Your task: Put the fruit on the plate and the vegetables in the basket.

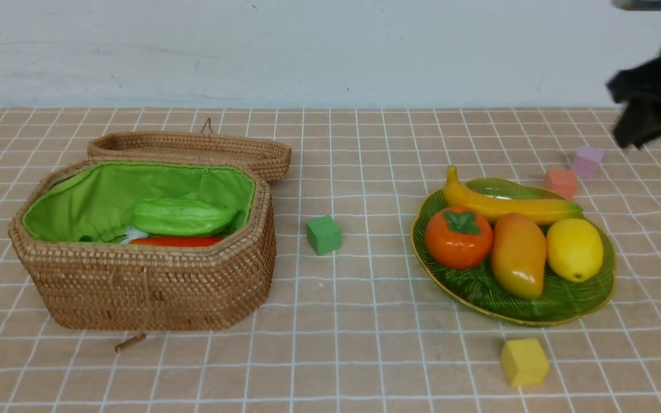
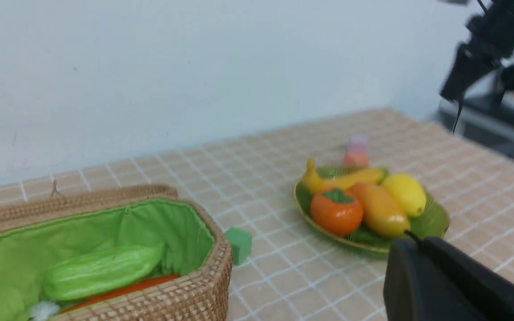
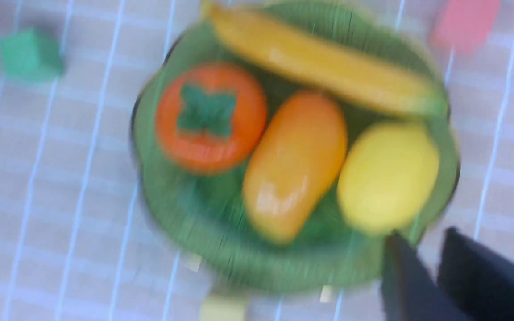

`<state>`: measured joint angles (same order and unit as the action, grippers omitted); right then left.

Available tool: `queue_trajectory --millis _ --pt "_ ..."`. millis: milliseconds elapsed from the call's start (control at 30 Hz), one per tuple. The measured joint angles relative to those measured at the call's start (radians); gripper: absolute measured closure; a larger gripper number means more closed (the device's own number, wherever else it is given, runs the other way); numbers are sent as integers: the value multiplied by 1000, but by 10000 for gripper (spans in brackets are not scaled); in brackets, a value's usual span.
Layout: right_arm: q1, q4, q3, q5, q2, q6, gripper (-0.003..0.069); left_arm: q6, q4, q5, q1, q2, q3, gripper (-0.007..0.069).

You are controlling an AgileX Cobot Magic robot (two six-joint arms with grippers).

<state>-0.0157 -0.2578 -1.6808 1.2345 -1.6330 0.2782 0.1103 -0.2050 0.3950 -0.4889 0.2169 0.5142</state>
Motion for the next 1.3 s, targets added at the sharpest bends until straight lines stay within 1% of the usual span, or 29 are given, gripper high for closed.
queue_trajectory --millis 33,67,100,133,200,233,267,367,500,667,700,733,767,800,867,933,1100,1167,1233,1300 --pt "0 0 84 2 81 -7 638 -7 -3 -22 0 -34 -38 637" --pt "0 -1 113 2 110 -10 644 -7 -3 -27 0 -47 -44 637" --pt "0 -4 231 5 209 -27 665 -14 -5 -78 0 -89 -107 637" --pt "0 -4 246 6 237 -33 666 -15 -5 -84 0 -93 -113 637" --pt "0 -15 453 -5 429 -71 663 -18 -7 -156 0 -132 -193 637" --pt "0 -16 453 -8 443 -73 662 -18 -10 -165 0 -134 -203 637" --pt "0 -20 546 -23 543 -90 659 -18 -21 -187 0 -138 -229 637" --pt "0 -22 722 -43 750 -131 655 -19 -50 -210 0 -145 -269 637" --pt "0 -21 863 -53 941 -184 654 -19 -66 -213 0 -145 -296 637" --pt "0 -19 1021 -202 1228 -238 647 -19 -69 -211 0 -145 -328 637" --pt "0 -16 1071 -274 1348 -246 643 -19 -69 -209 0 -145 -336 637" --pt "0 -14 1076 -274 1361 -246 642 -19 -69 -209 0 -145 -336 637" --pt "0 -3 1117 -349 1475 -251 635 -19 -69 -201 0 -145 -336 637" --pt "0 -1 1136 -374 1529 -253 629 -19 -69 -201 0 -145 -336 637" --pt "0 0 1154 -408 1575 -261 620 -19 -69 -201 0 -145 -336 637" --pt "0 0 1191 -450 1639 -287 592 -19 -69 -198 0 -145 -336 637" --pt "0 0 1215 -425 1650 -328 529 -19 -70 -192 0 -145 -336 637" --pt "0 7 1216 -425 1650 -329 524 -19 -70 -188 0 -145 -336 637" --pt "0 14 1226 -455 1650 -320 533 -19 -70 -183 0 -145 -336 637" --pt "0 27 1283 -544 1650 -278 586 -19 -70 -182 0 -145 -336 637"
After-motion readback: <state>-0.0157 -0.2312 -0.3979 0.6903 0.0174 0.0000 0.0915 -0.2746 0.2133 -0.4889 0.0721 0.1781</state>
